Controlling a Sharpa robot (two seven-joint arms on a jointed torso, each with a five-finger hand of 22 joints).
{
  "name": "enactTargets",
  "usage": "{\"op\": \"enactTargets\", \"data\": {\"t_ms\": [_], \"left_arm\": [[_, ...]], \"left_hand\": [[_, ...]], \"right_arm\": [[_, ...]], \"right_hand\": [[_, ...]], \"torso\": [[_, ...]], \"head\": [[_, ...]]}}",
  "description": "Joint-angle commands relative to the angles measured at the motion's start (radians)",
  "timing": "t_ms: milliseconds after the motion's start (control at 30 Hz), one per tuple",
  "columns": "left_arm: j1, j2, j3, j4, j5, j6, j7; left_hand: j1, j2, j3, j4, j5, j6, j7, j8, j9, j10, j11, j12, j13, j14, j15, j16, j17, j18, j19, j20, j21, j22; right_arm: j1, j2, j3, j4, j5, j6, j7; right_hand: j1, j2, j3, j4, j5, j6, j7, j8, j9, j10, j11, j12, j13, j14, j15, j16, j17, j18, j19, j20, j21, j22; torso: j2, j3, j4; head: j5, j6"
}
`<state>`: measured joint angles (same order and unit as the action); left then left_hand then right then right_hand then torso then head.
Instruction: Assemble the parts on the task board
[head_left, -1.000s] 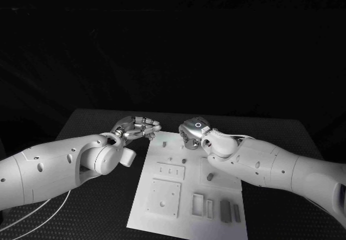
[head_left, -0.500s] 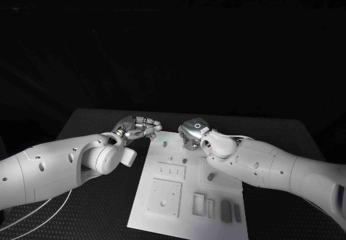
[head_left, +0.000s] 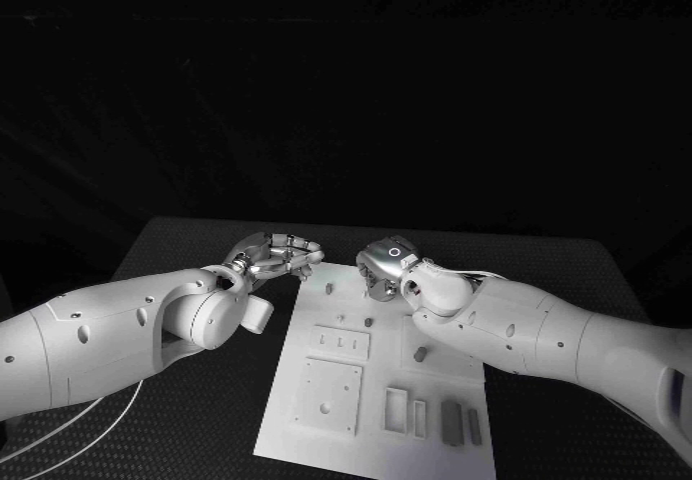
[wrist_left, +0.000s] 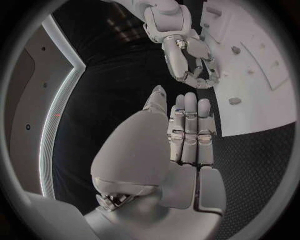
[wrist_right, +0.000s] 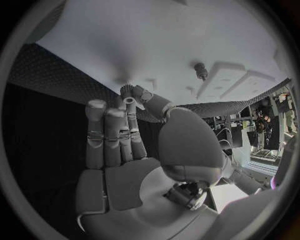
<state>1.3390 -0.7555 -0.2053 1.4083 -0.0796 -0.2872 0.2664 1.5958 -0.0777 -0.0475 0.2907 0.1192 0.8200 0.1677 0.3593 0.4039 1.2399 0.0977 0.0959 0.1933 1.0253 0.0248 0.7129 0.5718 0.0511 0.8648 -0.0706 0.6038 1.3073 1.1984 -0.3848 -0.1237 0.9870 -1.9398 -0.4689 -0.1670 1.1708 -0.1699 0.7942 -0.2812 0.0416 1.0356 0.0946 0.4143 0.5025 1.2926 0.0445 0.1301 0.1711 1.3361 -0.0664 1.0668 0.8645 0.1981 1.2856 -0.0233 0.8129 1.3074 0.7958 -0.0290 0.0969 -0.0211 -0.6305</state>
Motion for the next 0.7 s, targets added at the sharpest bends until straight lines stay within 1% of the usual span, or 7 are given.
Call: {"op": "enactTargets", "data": {"t_ms": [33,267,367,467,533,600,700], "left_arm": [[0.001,0.004,0.001,0.001,-0.001,0.015,0.006],[0.001,0.006,0.001,-0.001,-0.001,0.015,0.006],[0.001,0.004,0.001,0.0,-0.001,0.014,0.005],[0.001,0.003,0.001,0.0,-0.001,0.014,0.005],[0.001,0.003,0.001,0.0,-0.001,0.013,0.005],[0.001,0.002,0.001,0.0,-0.001,0.013,0.005],[0.001,0.001,0.001,0.0,-0.001,0.013,0.005]], "left_hand": [[-0.009,0.003,-0.003,0.0,-0.005,0.0,0.01,-0.006,0.001,-0.001,0.002,-0.004,0.002,-0.004,0.002,-0.005,-0.001,0.02,-0.008,-0.002,0.005,0.013],[-0.009,0.003,-0.003,0.0,-0.005,0.0,0.01,-0.007,0.002,-0.001,0.002,-0.004,0.002,-0.004,0.002,-0.006,-0.001,0.02,-0.008,-0.002,0.005,0.013],[-0.009,0.003,-0.003,0.0,-0.005,0.0,0.01,-0.007,0.002,-0.001,0.002,-0.005,0.002,-0.004,0.002,-0.006,-0.001,0.02,-0.008,-0.002,0.005,0.013],[-0.01,0.003,-0.003,0.0,-0.005,0.0,0.01,-0.007,0.002,-0.001,0.002,-0.005,0.002,-0.004,0.002,-0.006,-0.001,0.02,-0.008,-0.002,0.005,0.013],[-0.01,0.002,-0.003,0.0,-0.005,-0.001,0.011,-0.007,0.002,-0.001,0.002,-0.005,0.002,-0.004,0.002,-0.006,-0.001,0.02,-0.008,-0.002,0.005,0.013],[-0.01,0.002,-0.003,0.0,-0.005,-0.001,0.011,-0.007,0.002,-0.001,0.002,-0.005,0.003,-0.004,0.002,-0.006,-0.001,0.02,-0.008,-0.002,0.005,0.013],[-0.01,0.002,-0.003,0.0,-0.005,-0.001,0.011,-0.008,0.002,-0.001,0.002,-0.005,0.003,-0.004,0.002,-0.006,-0.001,0.02,-0.008,-0.002,0.005,0.013]], "right_arm": [[-0.001,0.002,-0.001,-0.007,0.002,0.011,0.003],[-0.001,0.005,-0.001,-0.02,0.017,0.022,0.011],[-0.001,0.005,-0.001,-0.023,0.032,0.035,0.018],[-0.001,0.004,-0.001,-0.026,0.052,0.038,0.022],[-0.001,0.002,-0.001,-0.026,0.059,0.037,0.023],[0.0,0.0,-0.001,-0.025,0.066,0.032,0.023],[0.0,-0.001,-0.001,-0.023,0.074,0.024,0.026]], "right_hand": [[0.005,-0.005,0.006,-0.002,0.007,0.0,0.003,-0.005,0.001,0.054,-0.008,0.0,0.05,-0.013,-0.008,0.003,-0.001,0.064,-0.007,-0.001,0.004,0.017],[0.005,-0.007,0.011,-0.001,0.007,-0.009,0.007,-0.014,0.002,0.044,-0.003,-0.01,0.053,-0.013,-0.003,0.002,-0.005,0.064,-0.009,0.001,0.004,0.016],[0.006,-0.016,0.015,-0.002,0.007,-0.024,0.013,-0.025,0.0,0.028,0.004,-0.023,0.053,-0.016,0.004,0.0,-0.01,0.063,-0.014,0.004,0.002,0.016],[0.009,-0.039,0.018,-0.003,0.007,-0.064,0.031,-0.051,-0.009,-0.016,0.021,-0.052,0.044,-0.019,0.019,-0.003,-0.016,0.063,-0.019,0.008,-0.002,0.014],[0.011,-0.058,0.018,-0.001,0.007,-0.102,0.047,-0.073,-0.018,-0.061,0.04,-0.07,0.032,-0.015,0.036,0.001,-0.018,0.062,-0.017,0.011,-0.001,0.014],[0.013,-0.074,0.019,0.003,0.006,-0.13,0.061,-0.089,-0.025,-0.101,0.053,-0.069,0.019,-0.014,0.051,0.004,-0.02,0.06,-0.015,0.016,-0.001,0.013],[0.009,-0.096,0.017,0.011,0.006,-0.152,0.068,-0.101,-0.03,-0.133,0.062,-0.069,0.006,-0.015,0.06,0.007,-0.022,0.06,-0.014,0.019,-0.002,0.011]], "torso": [[0.0,0.0002,0.0001],[0.0,-0.0001,0.0012],[0.001,-0.0002,-0.0002],[0.001,-0.0002,-0.0009],[0.0,-0.0004,-0.0013],[0.0,-0.0003,-0.0014],[0.0,-0.0001,-0.0008]], "head": [[0.0,0.002],[0.001,0.002],[0.0,0.001],[0.001,0.002],[0.001,0.002],[0.002,0.001],[0.001,0.001]]}}
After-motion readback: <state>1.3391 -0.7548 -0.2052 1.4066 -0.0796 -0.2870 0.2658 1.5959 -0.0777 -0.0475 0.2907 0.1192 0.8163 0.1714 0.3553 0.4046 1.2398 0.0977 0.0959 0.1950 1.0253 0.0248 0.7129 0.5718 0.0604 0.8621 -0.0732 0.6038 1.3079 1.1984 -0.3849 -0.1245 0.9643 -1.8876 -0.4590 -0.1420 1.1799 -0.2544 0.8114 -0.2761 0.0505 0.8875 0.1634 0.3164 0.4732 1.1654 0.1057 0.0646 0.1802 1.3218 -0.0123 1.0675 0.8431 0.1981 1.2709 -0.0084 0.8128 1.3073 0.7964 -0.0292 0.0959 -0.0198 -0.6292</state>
